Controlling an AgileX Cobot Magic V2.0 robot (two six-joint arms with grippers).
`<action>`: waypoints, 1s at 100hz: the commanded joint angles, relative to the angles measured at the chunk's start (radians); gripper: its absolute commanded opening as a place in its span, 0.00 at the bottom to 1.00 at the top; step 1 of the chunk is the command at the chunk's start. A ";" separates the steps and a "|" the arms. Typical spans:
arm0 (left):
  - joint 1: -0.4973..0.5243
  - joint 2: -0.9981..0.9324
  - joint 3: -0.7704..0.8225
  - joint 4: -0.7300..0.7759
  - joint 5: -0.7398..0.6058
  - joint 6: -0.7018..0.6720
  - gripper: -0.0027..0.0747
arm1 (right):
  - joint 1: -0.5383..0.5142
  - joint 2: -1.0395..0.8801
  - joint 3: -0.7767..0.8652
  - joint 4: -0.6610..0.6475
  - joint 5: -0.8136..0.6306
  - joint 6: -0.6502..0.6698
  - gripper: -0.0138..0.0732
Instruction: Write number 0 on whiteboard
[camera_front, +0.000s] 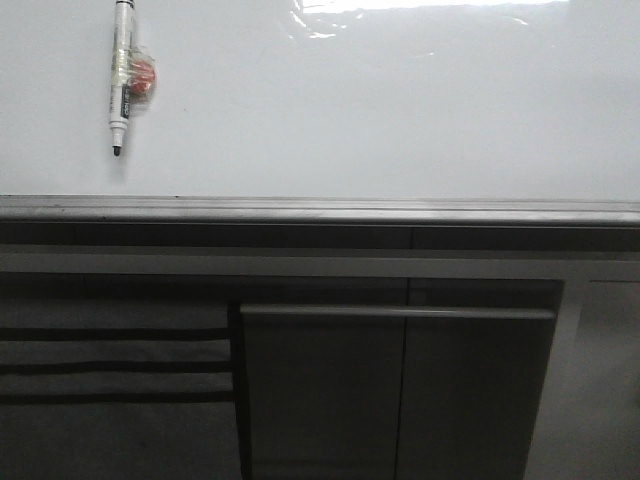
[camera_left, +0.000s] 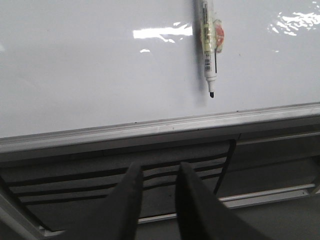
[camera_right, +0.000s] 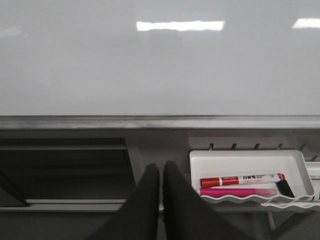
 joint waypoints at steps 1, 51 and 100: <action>-0.003 0.024 -0.036 -0.015 -0.082 -0.009 0.45 | -0.006 0.028 -0.033 -0.009 -0.056 -0.006 0.29; -0.150 0.216 -0.090 -0.127 -0.235 -0.009 0.65 | -0.006 0.057 -0.033 0.025 -0.080 -0.006 0.54; -0.192 0.635 -0.315 -0.139 -0.322 -0.009 0.65 | -0.006 0.057 -0.033 0.025 -0.072 -0.006 0.54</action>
